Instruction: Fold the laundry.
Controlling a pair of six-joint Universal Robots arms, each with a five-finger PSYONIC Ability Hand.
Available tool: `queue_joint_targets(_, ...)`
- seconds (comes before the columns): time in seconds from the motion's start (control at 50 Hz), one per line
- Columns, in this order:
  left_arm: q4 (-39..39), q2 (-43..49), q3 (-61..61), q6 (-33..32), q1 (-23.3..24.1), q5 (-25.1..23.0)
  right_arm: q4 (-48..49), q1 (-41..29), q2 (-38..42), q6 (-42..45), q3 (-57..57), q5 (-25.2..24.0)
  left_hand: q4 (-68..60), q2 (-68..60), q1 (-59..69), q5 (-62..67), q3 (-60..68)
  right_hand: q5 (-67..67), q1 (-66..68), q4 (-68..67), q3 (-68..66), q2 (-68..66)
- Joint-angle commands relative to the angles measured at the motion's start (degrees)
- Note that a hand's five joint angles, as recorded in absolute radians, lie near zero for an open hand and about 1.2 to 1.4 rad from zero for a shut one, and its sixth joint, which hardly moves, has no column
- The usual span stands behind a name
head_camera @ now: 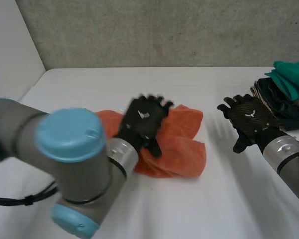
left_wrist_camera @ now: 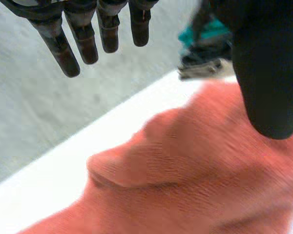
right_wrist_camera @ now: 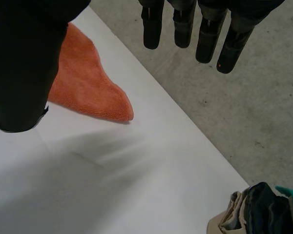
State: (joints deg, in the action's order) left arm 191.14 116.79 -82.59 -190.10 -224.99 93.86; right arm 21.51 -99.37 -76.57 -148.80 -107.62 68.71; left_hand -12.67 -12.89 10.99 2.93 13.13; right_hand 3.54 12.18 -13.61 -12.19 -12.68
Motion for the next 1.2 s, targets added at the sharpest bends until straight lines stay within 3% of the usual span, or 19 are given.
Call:
queue_joint_targets(0.02,4.16,-12.98,-6.26,-0.36,-7.82,0.10,-4.18,-0.82,-1.30,0.09,3.20,0.90,2.12,2.34,-0.44,-2.39,-2.58,-3.54,-2.18,3.61,2.19,2.68)
queue_joint_targets(0.14,2.23,-14.75,-7.15,-0.62,-16.86,-0.52,-20.96,-2.49,-1.92,0.18,14.27,0.73,0.44,0.66,1.24,-0.71,-0.90,-3.54,-2.18,3.61,2.19,2.68)
queue_joint_targets(0.22,-1.63,-11.95,-7.32,-4.11,-20.39,-0.52,-32.39,-4.69,2.02,0.88,22.27,0.29,0.27,0.49,1.41,-0.53,-0.73,-3.54,-2.18,3.61,2.19,2.68)
queue_joint_targets(0.36,-4.72,-3.15,-7.76,-14.14,-21.37,-0.61,-42.86,-13.03,10.55,3.16,32.29,0.99,-0.23,-0.01,1.91,-0.03,-0.22,-3.54,-2.18,3.61,2.19,2.68)
queue_joint_targets(0.42,-4.54,0.53,-8.03,-18.27,-21.37,-0.87,-42.95,-15.32,13.18,4.83,32.22,0.73,-0.74,-0.52,2.42,0.47,0.28,-3.54,-2.18,3.61,2.19,2.68)
queue_joint_targets(0.52,-3.58,5.02,-6.71,-19.25,-21.37,-2.54,-40.41,-19.10,16.80,4.40,31.16,1.16,-4.43,-4.21,6.11,4.17,3.97,-3.54,-2.18,3.61,2.19,2.68)
queue_joint_targets(0.62,-3.23,7.05,-5.57,-19.52,-20.84,-4.74,-30.85,-21.30,17.86,3.26,27.65,6.33,-15.20,-14.98,16.88,14.93,14.74,-3.54,-2.18,3.61,2.19,2.68)
queue_joint_targets(0.68,-3.14,8.72,-4.43,-19.60,-20.75,-4.56,-26.36,-21.39,17.77,2.81,26.15,8.89,-24.26,-24.04,25.94,24.00,23.80,16.29,17.66,-16.23,-17.65,-17.16)
queue_joint_targets(0.7,-2.88,9.42,-3.55,-19.60,-20.67,-4.39,-23.38,-21.39,17.68,2.81,25.19,10.12,-30.45,-30.23,32.13,30.19,29.99,37.87,39.24,-37.81,-39.23,-38.74)
queue_joint_targets(0.76,-2.35,9.95,-2.67,-19.52,-20.67,-4.21,-19.85,-21.31,17.33,2.81,23.78,11.18,-50.29,-50.07,51.97,50.03,49.83,66.32,67.69,-66.26,-67.68,-67.19)
queue_joint_targets(0.78,-1.82,9.95,-2.23,-19.52,-20.75,-3.95,-19.32,-21.22,17.24,2.90,23.51,11.45,-63.85,-63.63,65.53,63.59,63.39,66.46,67.82,-66.39,-67.81,-67.32)
queue_joint_targets(0.8,-1.64,9.95,-2.05,-19.52,-20.75,-3.77,-18.96,-21.13,17.24,2.90,23.34,11.54,-67.29,-67.07,68.97,67.03,66.84,66.46,67.82,-66.39,-67.81,-67.32)
queue_joint_targets(0.92,-1.29,8.90,-2.49,-19.52,-20.31,-2.45,-18.96,-20.43,15.85,2.81,22.46,11.98,-67.33,-67.11,69.01,67.07,66.87,66.46,67.82,-66.39,-67.81,-67.32)
queue_joint_targets(1.08,-1.12,-8.57,-6.97,-17.59,-17.77,-0.26,-18.87,-16.22,1.80,4.74,25.17,13.73,-67.33,-67.11,69.01,67.07,66.87,66.46,67.82,-66.39,-67.81,-67.32)
queue_joint_targets(1.2,-1.20,-23.52,-8.99,-11.61,-16.80,-0.17,-18.61,-13.05,-4.55,5.54,31.41,13.38,-67.33,-67.11,69.01,67.07,66.87,66.46,67.82,-66.39,-67.81,-67.32)
